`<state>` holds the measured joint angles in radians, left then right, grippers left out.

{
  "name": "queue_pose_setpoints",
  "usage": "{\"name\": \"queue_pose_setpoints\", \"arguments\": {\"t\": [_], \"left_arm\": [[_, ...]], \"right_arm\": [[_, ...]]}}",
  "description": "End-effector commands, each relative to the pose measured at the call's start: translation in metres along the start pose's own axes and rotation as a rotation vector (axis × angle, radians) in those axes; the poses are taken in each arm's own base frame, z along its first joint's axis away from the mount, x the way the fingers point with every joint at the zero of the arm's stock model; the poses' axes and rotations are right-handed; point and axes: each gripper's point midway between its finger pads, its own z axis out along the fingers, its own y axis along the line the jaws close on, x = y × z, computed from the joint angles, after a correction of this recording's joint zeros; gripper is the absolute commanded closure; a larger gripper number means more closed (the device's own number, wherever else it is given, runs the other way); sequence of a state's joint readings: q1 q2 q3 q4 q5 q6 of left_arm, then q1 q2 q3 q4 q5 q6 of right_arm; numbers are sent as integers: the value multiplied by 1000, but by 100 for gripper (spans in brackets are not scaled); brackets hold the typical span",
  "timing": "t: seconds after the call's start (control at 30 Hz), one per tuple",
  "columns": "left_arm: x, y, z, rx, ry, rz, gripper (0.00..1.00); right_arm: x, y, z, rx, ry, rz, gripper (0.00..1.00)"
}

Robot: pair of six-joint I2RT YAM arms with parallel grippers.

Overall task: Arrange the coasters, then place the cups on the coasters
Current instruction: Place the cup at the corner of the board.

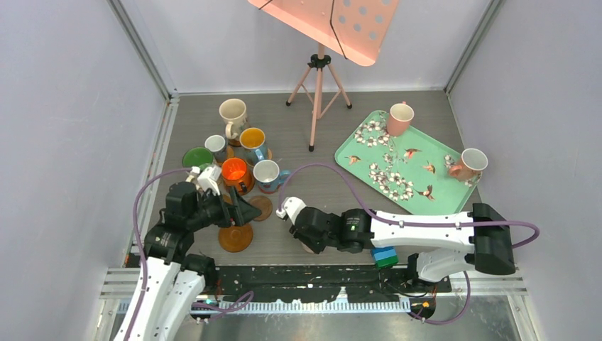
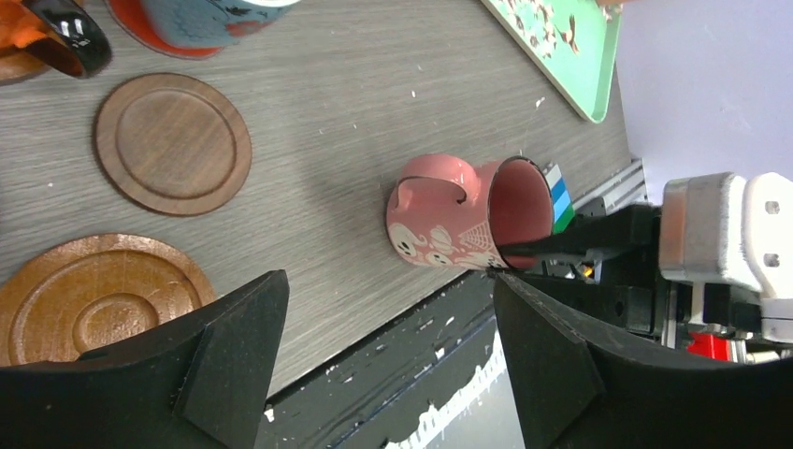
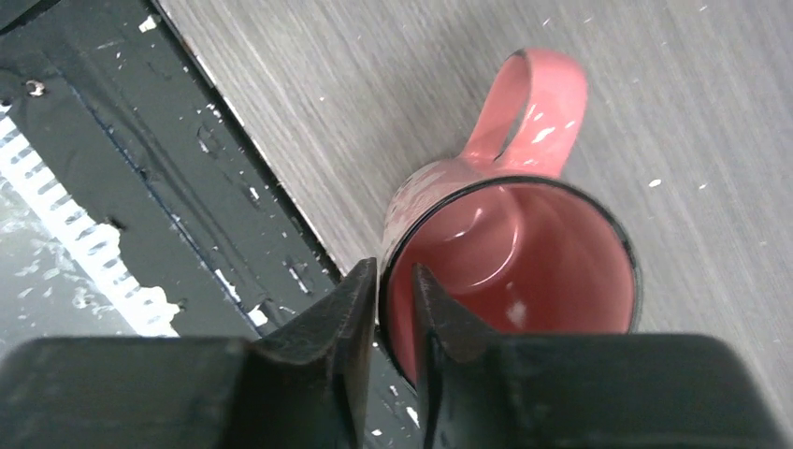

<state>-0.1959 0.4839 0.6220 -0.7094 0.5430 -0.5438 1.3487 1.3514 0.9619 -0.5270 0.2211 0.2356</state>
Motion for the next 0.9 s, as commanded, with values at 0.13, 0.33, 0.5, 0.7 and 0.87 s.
{"name": "queue_pose_setpoints", "arguments": {"t": [0.13,0.33,0.5,0.7,0.87], "left_arm": [[7,-21,14,40,60,69,20],[4,-47,25,63,74,139,28],[5,-68,38,56,104,189,34],[17,-98,62,77,142,224,38],[29,-106,82,51,171,242,41]], "right_arm": [[-57,-3,-34,23,-159,62,56],[-82,-35,-95,109,-350,175,55],[-77,-88,-155,288,-524,333,55],[-54,-127,-198,404,-647,463,54],[-31,-134,-197,421,-631,501,55]]}}
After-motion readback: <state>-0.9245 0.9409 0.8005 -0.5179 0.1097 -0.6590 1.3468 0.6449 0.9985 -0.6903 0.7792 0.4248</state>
